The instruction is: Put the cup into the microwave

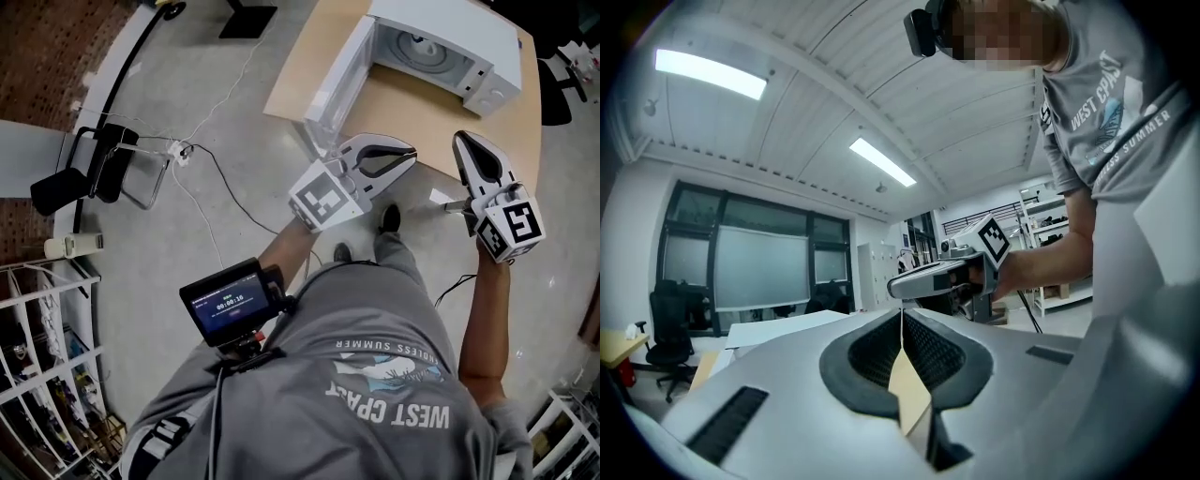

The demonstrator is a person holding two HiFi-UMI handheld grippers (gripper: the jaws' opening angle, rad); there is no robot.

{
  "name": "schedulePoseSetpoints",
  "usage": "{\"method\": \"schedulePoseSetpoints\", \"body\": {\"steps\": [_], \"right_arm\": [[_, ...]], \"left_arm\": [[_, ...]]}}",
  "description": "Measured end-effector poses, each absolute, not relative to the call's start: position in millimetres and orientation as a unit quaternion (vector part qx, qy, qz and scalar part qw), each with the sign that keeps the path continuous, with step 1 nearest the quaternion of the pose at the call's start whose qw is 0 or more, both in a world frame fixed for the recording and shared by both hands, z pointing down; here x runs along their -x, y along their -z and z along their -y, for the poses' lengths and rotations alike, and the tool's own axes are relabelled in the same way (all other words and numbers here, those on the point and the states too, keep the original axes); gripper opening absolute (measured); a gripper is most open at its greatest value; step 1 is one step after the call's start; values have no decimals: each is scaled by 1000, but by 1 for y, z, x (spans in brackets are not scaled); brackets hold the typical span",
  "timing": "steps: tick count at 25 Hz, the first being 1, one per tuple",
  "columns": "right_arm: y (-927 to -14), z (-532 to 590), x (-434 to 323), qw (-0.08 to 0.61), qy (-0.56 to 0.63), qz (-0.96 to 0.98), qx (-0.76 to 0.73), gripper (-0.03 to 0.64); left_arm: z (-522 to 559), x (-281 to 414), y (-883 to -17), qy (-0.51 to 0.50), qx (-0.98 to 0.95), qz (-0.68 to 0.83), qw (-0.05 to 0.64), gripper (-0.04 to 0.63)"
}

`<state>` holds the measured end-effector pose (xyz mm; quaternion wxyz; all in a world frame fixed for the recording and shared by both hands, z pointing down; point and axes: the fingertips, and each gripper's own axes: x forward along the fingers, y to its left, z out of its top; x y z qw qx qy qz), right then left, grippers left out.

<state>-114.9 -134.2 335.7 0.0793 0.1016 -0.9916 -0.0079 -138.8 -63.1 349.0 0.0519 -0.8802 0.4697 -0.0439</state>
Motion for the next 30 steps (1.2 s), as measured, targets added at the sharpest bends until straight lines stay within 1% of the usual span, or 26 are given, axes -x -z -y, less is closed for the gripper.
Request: {"method": "schedulePoseSetpoints", "body": {"steps": [11, 16, 21, 25, 30], "right_arm": [[-295, 48, 46, 90, 56, 987, -124, 20], [-288, 34, 7, 85, 55, 987, -122, 20], [-272, 15, -26, 63, 47, 991, -108, 20], [-263, 6, -63, 75, 47, 989, -120, 20], [-259, -10, -122, 78, 45, 989, -118, 20]], "left_arm": [[13, 89, -333, 44, 900, -429, 64, 23], [13, 59, -334, 48, 903, -422, 71, 23], [6, 30, -329, 55, 901, -424, 69, 23], [-5, -6, -326, 56, 904, -420, 57, 23], [-14, -70, -329, 62, 908, -410, 55, 23]]}}
